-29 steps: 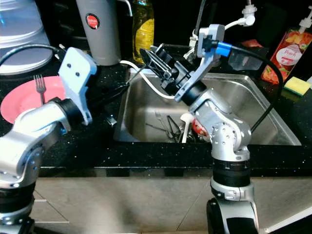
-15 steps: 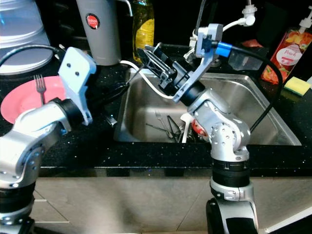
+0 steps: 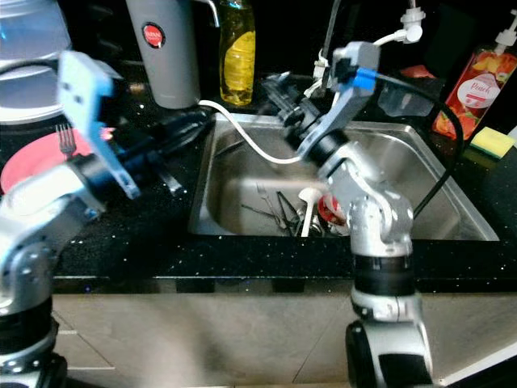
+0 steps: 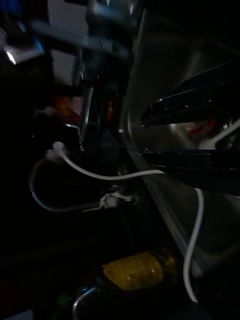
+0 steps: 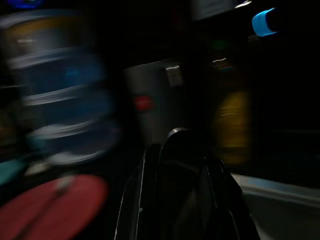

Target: Kitchen organization

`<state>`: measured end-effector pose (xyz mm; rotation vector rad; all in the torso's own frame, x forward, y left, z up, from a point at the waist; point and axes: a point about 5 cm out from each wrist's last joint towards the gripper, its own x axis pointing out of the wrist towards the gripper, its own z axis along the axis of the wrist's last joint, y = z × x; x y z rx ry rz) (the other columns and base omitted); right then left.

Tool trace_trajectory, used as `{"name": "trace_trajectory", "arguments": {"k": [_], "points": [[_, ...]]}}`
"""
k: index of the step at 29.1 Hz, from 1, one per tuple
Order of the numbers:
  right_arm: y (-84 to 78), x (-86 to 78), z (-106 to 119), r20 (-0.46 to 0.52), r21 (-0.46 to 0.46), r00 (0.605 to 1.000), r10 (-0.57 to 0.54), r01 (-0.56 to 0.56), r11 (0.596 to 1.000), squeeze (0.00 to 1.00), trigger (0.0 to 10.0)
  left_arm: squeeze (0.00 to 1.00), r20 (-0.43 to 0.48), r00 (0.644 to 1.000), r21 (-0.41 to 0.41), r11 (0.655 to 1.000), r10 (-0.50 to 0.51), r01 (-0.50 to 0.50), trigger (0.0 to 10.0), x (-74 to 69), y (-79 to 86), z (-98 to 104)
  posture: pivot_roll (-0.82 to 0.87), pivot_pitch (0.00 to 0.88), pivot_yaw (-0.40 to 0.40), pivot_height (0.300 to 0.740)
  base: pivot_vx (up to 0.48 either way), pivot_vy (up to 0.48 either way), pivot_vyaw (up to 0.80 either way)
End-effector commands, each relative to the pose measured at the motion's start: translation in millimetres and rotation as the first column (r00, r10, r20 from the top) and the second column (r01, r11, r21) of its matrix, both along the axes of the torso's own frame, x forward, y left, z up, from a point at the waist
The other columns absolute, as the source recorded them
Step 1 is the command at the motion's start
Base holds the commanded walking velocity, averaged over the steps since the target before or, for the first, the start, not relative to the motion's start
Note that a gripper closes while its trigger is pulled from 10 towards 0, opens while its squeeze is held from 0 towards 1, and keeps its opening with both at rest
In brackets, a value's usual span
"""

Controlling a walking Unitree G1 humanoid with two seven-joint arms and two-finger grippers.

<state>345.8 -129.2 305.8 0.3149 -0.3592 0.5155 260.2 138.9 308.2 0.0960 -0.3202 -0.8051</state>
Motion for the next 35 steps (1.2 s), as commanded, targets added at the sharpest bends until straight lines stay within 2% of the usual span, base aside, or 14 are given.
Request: {"name": "trace_trajectory", "arguments": {"k": [1,3,7,9,14,21,22,23,24,25,26,27,34,35], "points": [[-11.0,6.8,2,0.001,0.012,0.995,-0.097,0.097,0.995,0.0,10.0,0.0,-0.012,1.0,0.024,0.999,-0.023,0.023,10.0,-1.9,-0.9,-2,0.26,0.0,-0.078,0.74,0.0,0.0,0.0],[-14.4,9.6,2,-0.006,0.025,0.992,-0.126,0.126,0.992,0.0,10.0,0.0,-0.015,1.0,0.034,0.999,-0.011,0.011,10.0,-1.0,0.3,-3,0.26,0.0,-0.078,0.74,0.0,0.0,0.0],[-15.8,17.8,-5,-0.036,-0.049,0.983,-0.18,0.178,0.983,0.0,10.0,0.0,-0.155,0.972,0.125,0.98,0.176,-0.158,10.0,22.4,12.9,-23,0.27,0.0,-0.081,0.74,0.0,0.0,0.0],[-14.4,22.2,-14,-0.053,-0.133,0.975,-0.214,0.205,0.97,0.0,10.0,0.0,-0.254,0.96,0.087,0.991,0.117,-0.098,10.0,22.7,11.1,-32,0.27,0.0,-0.081,0.74,0.0,0.0,0.0],[-20.6,32.8,-35,-0.083,-0.263,0.941,-0.328,0.297,0.918,0.0,10.0,0.0,-0.318,0.946,0.085,0.996,0.058,-0.033,10.0,20.1,3.7,-46,0.26,0.0,-0.08,0.74,0.0,0.0,0.0],[-9.3,34.8,-68,-0.202,-0.436,0.94,-0.275,0.165,0.885,0.0,10.0,0.0,-0.355,0.933,0.111,0.994,0.054,-0.015,10.0,21.2,-1.1,-51,0.26,0.0,-0.08,0.74,0.0,0.0,0.0],[-8.4,34.8,-70,-0.196,-0.456,0.941,-0.274,0.16,0.875,0.04,10.0,0.0,-0.362,0.93,0.126,0.992,0.06,-0.015,10.0,21.2,-1.1,-52,0.26,0.0,-0.08,0.74,0.0,0.0,0.0],[-7.1,34.7,-71,-0.197,-0.467,0.943,-0.268,0.15,0.872,0.53,10.0,0.0,-0.372,0.926,0.139,0.99,0.064,-0.013,10.0,21.0,-1.2,-54,0.26,0.0,-0.08,0.74,0.0,0.0,0.0],[-6.3,34.6,-71,-0.199,-0.47,0.944,-0.264,0.144,0.871,0.53,10.0,0.0,-0.378,0.923,0.147,0.989,0.067,-0.011,10.0,20.8,-1.3,-56,0.26,0.0,-0.08,0.74,0.0,0.0,0.0],[-5.1,34.7,-72,-0.2,-0.471,0.945,-0.258,0.138,0.871,0.85,10.0,0.0,-0.39,0.918,0.145,0.989,0.066,-0.009,10.0,20.6,-1.3,-57,0.26,0.0,-0.08,0.74,0.0,0.0,0.0],[-5.1,34.7,-72,-0.2,-0.471,0.945,-0.258,0.138,0.871,0.85,10.0,0.0,-0.39,0.918,0.145,0.989,0.066,-0.009,10.0,20.6,-1.3,-57,0.26,0.0,-0.08,0.74,0.0,0.0,0.0],[-3.2,34.2,-72,-0.201,-0.474,0.95,-0.241,0.121,0.872,1.0,10.0,0.0,-0.396,0.916,0.143,0.99,0.066,-0.01,10.0,20.6,-1.3,-57,0.26,0.0,-0.08,0.74,0.0,0.0,0.0],[2.4,31.3,-66,-0.182,-0.442,0.967,-0.176,0.079,0.893,1.0,10.0,0.0,-0.404,0.912,0.142,0.99,0.073,-0.016,10.0,21.3,-2.0,-58,0.26,0.0,-0.084,0.74,0.0,0.0,0.0],[1.9,30.4,-62,-0.158,-0.436,0.972,-0.172,0.088,0.895,0.0,10.0,0.0,-0.407,0.91,0.143,0.99,0.078,-0.022,10.0,21.7,-2.1,-58,0.26,0.0,-0.084,0.74,0.0,0.0,0.0]]}}
